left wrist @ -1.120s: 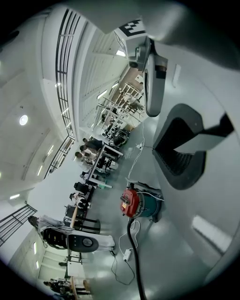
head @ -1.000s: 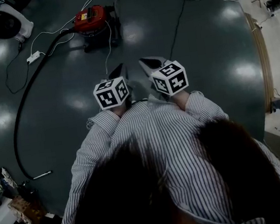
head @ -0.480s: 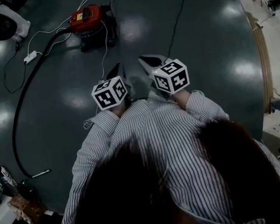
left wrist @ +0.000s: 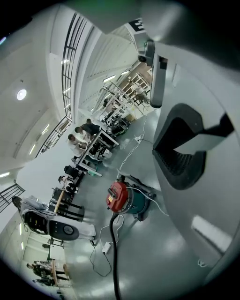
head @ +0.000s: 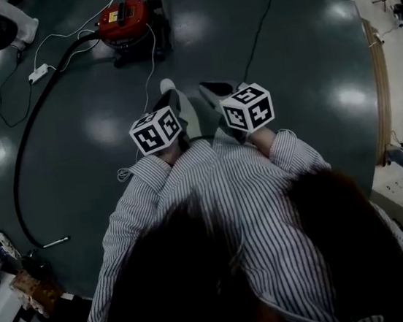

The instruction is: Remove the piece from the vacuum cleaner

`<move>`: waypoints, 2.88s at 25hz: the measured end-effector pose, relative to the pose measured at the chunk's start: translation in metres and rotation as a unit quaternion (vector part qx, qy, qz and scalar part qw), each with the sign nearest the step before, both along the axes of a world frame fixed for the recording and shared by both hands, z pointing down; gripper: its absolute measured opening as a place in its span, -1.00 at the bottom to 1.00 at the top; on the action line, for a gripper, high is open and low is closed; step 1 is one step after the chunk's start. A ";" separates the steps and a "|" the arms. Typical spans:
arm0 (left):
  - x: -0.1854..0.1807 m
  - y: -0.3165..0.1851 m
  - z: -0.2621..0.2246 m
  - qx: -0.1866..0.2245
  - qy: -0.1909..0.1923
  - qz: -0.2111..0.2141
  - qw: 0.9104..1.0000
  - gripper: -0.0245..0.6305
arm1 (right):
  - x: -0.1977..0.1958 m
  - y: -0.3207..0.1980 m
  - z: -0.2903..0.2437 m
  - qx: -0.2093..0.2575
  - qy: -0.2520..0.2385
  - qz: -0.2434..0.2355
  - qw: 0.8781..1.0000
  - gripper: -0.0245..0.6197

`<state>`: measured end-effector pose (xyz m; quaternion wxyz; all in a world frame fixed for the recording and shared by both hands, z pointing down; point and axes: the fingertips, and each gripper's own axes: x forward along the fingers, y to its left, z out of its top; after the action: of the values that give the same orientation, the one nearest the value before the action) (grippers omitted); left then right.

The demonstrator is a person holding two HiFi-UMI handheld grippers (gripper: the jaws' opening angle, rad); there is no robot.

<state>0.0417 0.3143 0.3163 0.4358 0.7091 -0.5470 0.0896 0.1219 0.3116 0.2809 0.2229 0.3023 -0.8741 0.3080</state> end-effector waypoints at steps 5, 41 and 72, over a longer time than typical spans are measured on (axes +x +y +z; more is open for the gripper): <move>-0.032 -0.076 0.005 -0.006 0.013 0.001 1.000 -0.92 | -0.029 -0.074 0.004 0.004 -0.004 0.008 1.000 -0.92; -0.053 -0.302 0.276 -0.102 0.076 -0.035 0.991 -0.92 | -0.081 -0.398 0.352 -0.190 0.078 0.090 0.975 -0.55; -0.039 -0.291 0.313 -0.123 0.097 -0.027 0.987 -0.92 | -0.042 -0.454 0.401 -0.174 0.058 0.184 0.966 -0.87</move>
<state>0.0031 0.0229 0.6296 0.5732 0.6402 -0.5060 0.0751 0.0800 -0.1420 0.6821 0.2620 0.4321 -0.7220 0.4727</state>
